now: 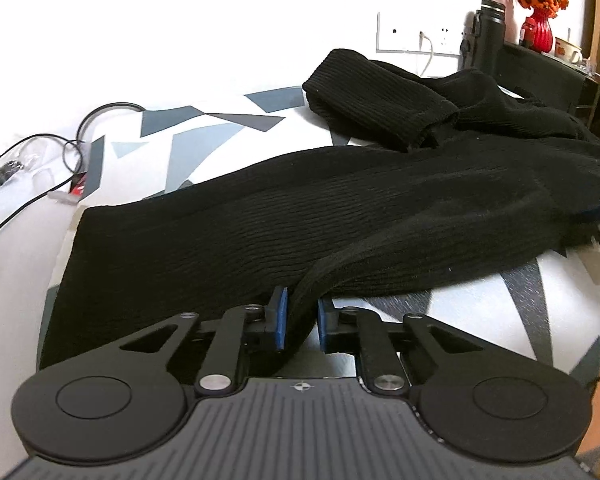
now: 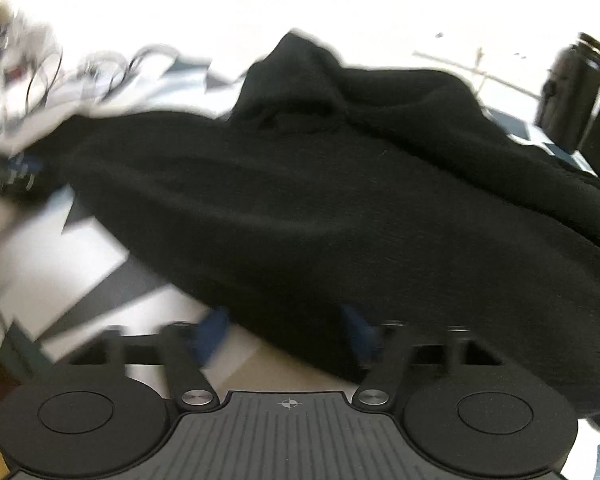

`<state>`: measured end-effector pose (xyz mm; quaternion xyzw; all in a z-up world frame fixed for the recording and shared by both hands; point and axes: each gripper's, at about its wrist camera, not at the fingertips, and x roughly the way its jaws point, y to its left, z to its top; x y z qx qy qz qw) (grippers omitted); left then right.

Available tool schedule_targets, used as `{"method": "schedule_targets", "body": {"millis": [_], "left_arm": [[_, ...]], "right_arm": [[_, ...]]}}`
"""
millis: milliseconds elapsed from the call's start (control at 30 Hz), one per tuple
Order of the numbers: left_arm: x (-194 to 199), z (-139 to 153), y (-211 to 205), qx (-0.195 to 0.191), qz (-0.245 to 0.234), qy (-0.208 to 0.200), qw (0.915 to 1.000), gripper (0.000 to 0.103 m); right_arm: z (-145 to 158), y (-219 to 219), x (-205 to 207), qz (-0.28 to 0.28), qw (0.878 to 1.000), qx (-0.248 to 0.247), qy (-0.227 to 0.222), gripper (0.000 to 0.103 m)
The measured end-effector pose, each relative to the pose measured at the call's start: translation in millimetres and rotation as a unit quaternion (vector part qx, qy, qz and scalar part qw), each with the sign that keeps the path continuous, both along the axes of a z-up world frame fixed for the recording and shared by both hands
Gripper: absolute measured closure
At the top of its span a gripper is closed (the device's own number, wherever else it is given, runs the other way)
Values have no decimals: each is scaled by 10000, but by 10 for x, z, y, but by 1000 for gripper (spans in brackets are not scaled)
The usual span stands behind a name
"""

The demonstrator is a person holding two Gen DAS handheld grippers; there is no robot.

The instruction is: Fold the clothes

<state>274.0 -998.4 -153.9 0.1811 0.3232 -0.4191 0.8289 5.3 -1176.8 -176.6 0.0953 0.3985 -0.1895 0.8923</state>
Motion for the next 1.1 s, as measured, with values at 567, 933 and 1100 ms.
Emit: {"method": "schedule_targets", "body": {"millis": [567, 933, 1100], "left_arm": [[-712, -21, 245, 338, 592, 28, 9977, 81], [-691, 601, -56, -263, 86, 915, 9954, 16], [-346, 697, -569, -517, 139, 1201, 9913, 15]], "right_arm": [[41, -85, -646, 212, 9956, 712, -576, 91], [799, -658, -720, -375, 9737, 1765, -1393, 25], [1306, -1255, -654, -1062, 9611, 1569, -2009, 25]]}}
